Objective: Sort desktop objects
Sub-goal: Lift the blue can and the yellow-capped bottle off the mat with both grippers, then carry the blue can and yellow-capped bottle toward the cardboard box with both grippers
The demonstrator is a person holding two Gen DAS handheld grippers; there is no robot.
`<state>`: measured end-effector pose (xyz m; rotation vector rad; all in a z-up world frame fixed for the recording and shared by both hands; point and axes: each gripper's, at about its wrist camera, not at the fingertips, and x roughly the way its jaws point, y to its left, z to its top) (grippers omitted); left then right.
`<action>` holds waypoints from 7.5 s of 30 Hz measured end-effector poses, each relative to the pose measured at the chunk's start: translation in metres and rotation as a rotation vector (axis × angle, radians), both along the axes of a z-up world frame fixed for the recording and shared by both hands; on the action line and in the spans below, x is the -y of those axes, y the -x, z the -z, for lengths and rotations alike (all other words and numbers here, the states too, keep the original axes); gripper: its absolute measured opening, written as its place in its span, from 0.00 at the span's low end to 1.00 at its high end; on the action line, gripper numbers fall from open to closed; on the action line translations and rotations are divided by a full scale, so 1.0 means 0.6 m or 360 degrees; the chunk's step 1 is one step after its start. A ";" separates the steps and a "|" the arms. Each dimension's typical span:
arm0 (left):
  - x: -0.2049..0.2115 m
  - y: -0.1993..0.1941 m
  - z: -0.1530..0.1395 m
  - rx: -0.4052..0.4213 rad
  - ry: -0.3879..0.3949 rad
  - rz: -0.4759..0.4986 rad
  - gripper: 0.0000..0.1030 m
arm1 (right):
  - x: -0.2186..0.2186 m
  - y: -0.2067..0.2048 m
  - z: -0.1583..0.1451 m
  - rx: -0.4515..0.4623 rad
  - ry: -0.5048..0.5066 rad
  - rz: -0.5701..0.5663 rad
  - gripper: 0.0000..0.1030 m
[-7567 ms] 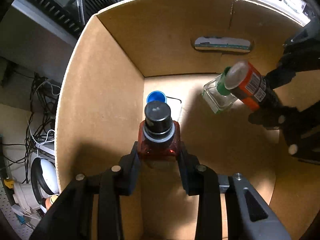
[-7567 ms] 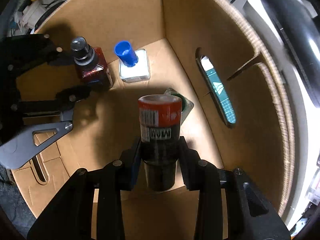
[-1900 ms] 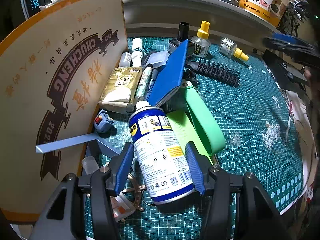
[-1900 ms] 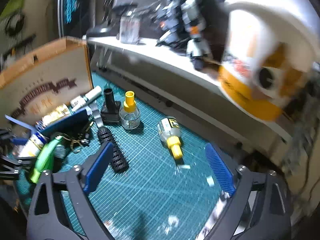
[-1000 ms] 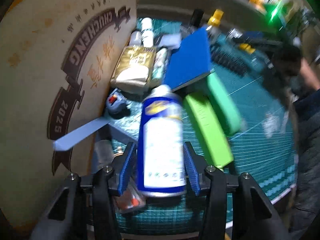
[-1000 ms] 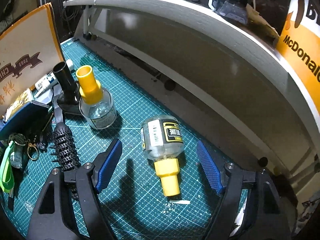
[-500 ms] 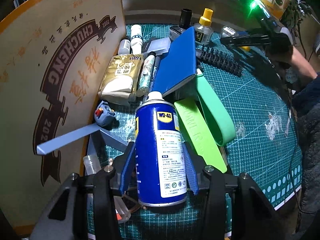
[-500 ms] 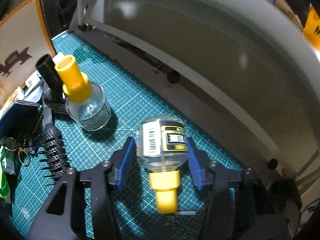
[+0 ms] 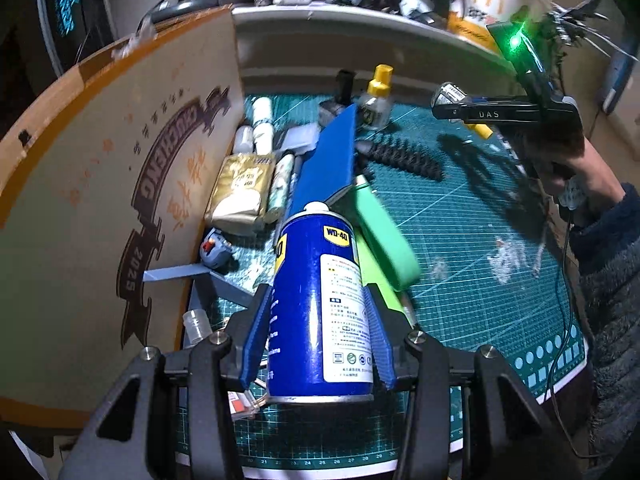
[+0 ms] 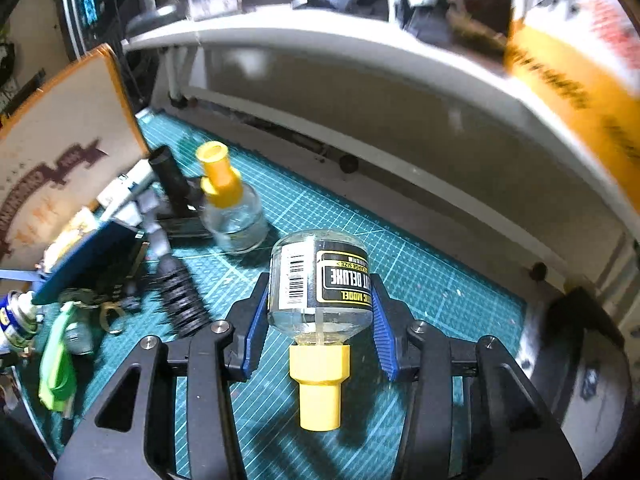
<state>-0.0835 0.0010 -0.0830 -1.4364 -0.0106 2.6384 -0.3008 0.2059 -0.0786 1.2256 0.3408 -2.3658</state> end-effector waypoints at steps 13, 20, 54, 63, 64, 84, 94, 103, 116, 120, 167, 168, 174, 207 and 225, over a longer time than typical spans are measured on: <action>-0.038 -0.068 -0.074 -0.0402 -0.0161 0.0166 0.44 | -0.055 -0.203 -0.115 -0.0177 0.0335 0.0095 0.42; -0.070 -0.094 -0.074 -0.0580 -0.0171 0.0207 0.44 | -0.075 -0.309 -0.131 -0.0247 0.0390 0.0170 0.42; -0.070 -0.185 -0.151 -0.1157 -0.0193 0.0302 0.44 | -0.127 -0.628 -0.266 -0.0847 0.0484 0.0602 0.42; -0.042 -0.197 -0.162 -0.1211 -0.0146 0.0275 0.44 | -0.137 -0.643 -0.281 -0.0859 0.0492 0.0681 0.42; -0.041 -0.197 -0.164 -0.1207 -0.0125 0.0284 0.44 | -0.138 -0.643 -0.282 -0.0863 0.0493 0.0677 0.42; 0.011 -0.196 -0.174 -0.1123 -0.0119 0.0127 0.44 | -0.087 -0.597 -0.262 -0.0780 0.0523 0.0531 0.42; 0.055 -0.209 -0.174 -0.1097 -0.0049 -0.0017 0.44 | -0.041 -0.573 -0.260 -0.0771 0.0574 0.0393 0.42; 0.106 -0.226 -0.174 -0.1046 -0.0009 -0.0177 0.44 | 0.015 -0.541 -0.253 -0.0728 0.0616 0.0225 0.42; 0.187 -0.281 -0.174 -0.1015 0.0090 -0.0454 0.44 | 0.120 -0.511 -0.245 -0.0651 0.0664 -0.0065 0.42; 0.213 -0.305 -0.176 -0.1013 0.0127 -0.0549 0.44 | 0.164 -0.507 -0.242 -0.0618 0.0674 -0.0179 0.42; 0.327 -0.384 -0.164 -0.0866 0.0312 -0.1010 0.44 | 0.350 -0.497 -0.217 -0.0451 0.0723 -0.0724 0.42; 0.326 -0.381 -0.168 -0.0870 0.0320 -0.1003 0.44 | 0.350 -0.496 -0.219 -0.0455 0.0723 -0.0724 0.42; 0.320 -0.360 -0.202 -0.0905 0.0374 -0.0960 0.44 | 0.350 -0.486 -0.239 -0.0460 0.0730 -0.0741 0.42; 0.326 -0.107 -0.348 -0.0861 0.0609 -0.0638 0.44 | 0.434 -0.308 -0.403 -0.0461 0.0531 -0.0798 0.42; 0.310 0.051 -0.257 -0.0522 0.1078 -0.0299 0.44 | 0.543 -0.177 -0.312 -0.0231 0.0054 -0.0971 0.42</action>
